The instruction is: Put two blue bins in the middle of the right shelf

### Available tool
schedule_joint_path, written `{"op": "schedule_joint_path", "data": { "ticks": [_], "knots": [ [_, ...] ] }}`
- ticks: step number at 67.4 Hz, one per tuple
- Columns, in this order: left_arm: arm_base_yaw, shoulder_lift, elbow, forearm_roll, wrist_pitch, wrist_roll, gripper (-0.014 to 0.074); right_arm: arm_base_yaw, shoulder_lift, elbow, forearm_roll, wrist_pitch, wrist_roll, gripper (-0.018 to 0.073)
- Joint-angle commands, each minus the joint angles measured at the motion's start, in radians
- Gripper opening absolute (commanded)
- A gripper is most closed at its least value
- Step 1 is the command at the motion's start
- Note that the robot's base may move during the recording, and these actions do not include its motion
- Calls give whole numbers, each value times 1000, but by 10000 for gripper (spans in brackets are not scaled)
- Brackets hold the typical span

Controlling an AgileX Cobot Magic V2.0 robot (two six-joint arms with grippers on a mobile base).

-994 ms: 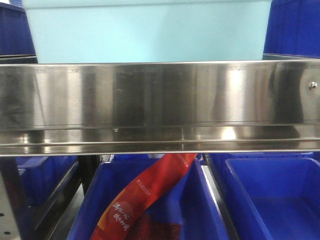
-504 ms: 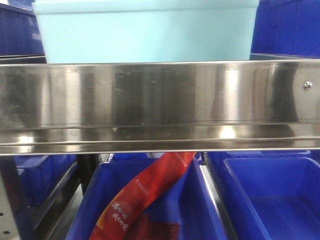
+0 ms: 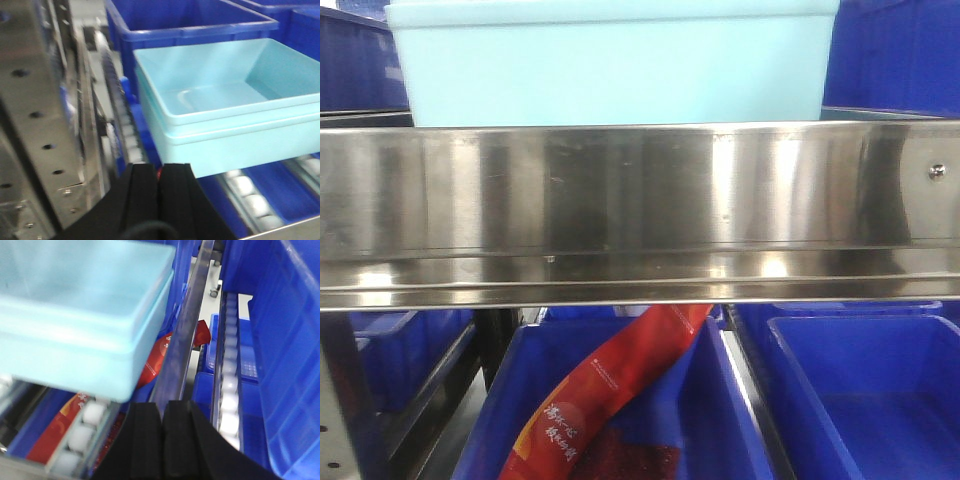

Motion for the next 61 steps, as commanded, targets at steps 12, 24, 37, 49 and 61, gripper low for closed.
{"op": "schedule_joint_path", "data": {
  "ticks": [12, 24, 37, 49, 61],
  "knots": [
    [-4, -236, 347, 25, -268, 0, -111, 0, -224, 308, -23, -197, 1, -162],
    [-4, -406, 549, 25, -468, 0, -111, 0, -407, 447, -23, -267, 1, -162],
    [-4, -515, 677, 25, -615, 0, -111, 0, -565, 490, -23, -281, 1, -162],
    [-4, -526, 689, 25, -616, 0, -111, 0, -599, 490, -23, -285, 1, -162],
    [-4, -526, 689, 25, -620, 0, -111, 0, -599, 490, -23, -288, 1, -162]
  ]
}}
